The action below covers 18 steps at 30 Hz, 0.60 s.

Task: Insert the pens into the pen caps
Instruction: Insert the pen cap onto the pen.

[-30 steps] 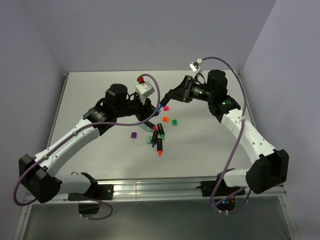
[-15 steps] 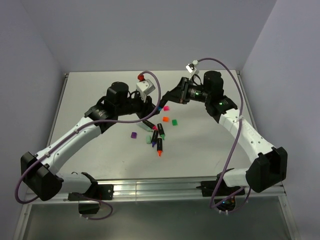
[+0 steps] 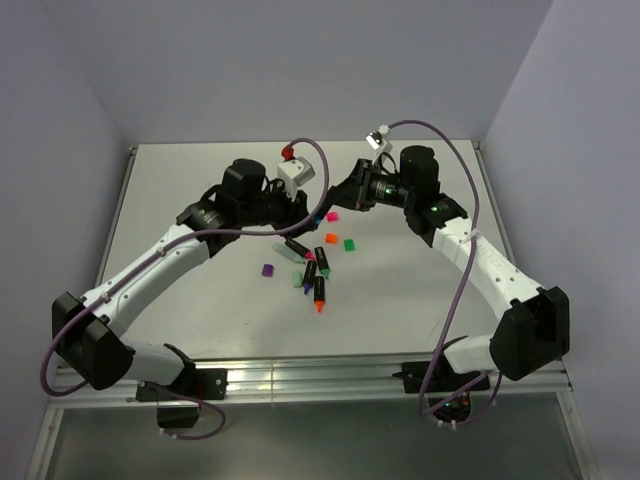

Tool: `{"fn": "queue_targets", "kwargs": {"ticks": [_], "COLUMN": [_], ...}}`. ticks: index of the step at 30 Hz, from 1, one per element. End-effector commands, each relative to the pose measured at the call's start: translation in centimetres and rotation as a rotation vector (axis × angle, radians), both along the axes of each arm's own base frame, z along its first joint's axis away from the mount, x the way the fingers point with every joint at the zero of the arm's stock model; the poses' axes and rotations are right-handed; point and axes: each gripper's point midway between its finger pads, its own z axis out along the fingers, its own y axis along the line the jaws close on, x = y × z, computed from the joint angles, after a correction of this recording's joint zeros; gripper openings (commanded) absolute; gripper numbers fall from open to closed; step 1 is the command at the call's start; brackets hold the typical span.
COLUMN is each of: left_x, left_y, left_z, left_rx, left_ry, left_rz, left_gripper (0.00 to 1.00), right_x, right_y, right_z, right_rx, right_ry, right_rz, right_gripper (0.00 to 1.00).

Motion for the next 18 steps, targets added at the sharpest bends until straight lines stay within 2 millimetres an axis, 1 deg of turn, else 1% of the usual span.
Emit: {"fn": "queue_targets", "kwargs": {"ticks": [1,5,6,7,11,12,17,18], "left_x": [1.4,2.1,2.3,2.5,2.8,3.1,3.2,3.2], "left_y": [-0.9,-0.7,-0.7,-0.6,-0.4,-0.2,0.0,0.0], "left_z": [3.5,3.1,3.2,2.8,3.1,3.0,3.6,4.0], "left_rx": [-0.072,-0.059,-0.058,-0.05,-0.059,-0.062,-0.07,-0.074], "left_ry": [-0.065,-0.059,-0.061,-0.05,-0.056,-0.064,-0.085,-0.09], "left_rz": [0.009,0.03,0.034,0.038,0.05,0.059,0.06,0.057], "left_gripper": [0.0,0.0,0.0,0.0,0.0,0.0,0.0,0.0], "right_x": [-1.0,-0.9,-0.9,-1.1,-1.0,-0.9,-1.0,-1.1], "right_y": [1.7,2.3,2.6,2.7,3.1,3.2,3.6,3.7], "right_z": [-1.6,-3.8,-3.7,-4.4,-6.0,-5.9,-6.8,-6.9], "right_rx": [0.007,0.017,0.038,0.042,0.056,0.074,0.087,0.09], "right_ry": [0.03,0.118,0.13,0.158,0.235,0.243,0.302,0.315], "right_rz": [0.072,0.093,0.093,0.11,0.12,0.12,0.141,0.148], "right_gripper": [0.0,0.0,0.0,0.0,0.0,0.0,0.0,0.0]}}
